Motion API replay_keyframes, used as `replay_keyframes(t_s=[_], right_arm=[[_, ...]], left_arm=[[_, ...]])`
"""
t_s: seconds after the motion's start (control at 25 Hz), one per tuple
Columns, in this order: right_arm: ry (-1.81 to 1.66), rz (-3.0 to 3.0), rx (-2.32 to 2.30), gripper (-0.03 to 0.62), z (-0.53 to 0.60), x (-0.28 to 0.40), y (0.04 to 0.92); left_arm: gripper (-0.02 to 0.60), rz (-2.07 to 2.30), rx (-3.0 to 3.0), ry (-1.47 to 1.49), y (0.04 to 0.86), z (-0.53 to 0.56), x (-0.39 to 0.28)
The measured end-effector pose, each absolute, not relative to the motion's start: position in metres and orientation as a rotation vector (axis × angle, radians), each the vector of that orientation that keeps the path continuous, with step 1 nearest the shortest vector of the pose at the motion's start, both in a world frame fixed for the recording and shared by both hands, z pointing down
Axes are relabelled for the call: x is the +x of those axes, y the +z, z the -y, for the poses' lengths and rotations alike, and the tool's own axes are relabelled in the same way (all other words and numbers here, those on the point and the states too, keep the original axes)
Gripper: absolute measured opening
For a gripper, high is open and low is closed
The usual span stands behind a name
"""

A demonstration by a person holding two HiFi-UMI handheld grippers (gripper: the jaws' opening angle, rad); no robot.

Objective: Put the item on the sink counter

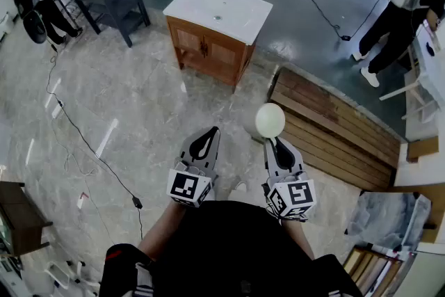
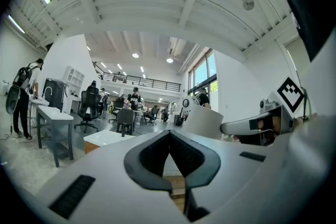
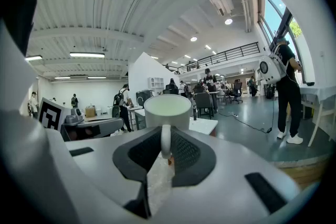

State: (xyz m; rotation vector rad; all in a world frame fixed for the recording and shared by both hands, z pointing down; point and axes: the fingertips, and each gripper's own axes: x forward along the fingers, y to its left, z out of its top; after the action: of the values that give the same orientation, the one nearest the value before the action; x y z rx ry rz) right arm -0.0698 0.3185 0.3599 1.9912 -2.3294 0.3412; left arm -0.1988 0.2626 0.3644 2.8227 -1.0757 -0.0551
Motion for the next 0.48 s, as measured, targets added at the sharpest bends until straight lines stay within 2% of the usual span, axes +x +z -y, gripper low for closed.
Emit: replay_keyframes(t_s=[0.48], right_arm=[[0.283, 2.376, 1.921, 0.054, -0.353, 0.019, 0.363]], left_arm=[[0.012, 1.186, 2.784, -0.065, 0.363, -0.314, -0.125]])
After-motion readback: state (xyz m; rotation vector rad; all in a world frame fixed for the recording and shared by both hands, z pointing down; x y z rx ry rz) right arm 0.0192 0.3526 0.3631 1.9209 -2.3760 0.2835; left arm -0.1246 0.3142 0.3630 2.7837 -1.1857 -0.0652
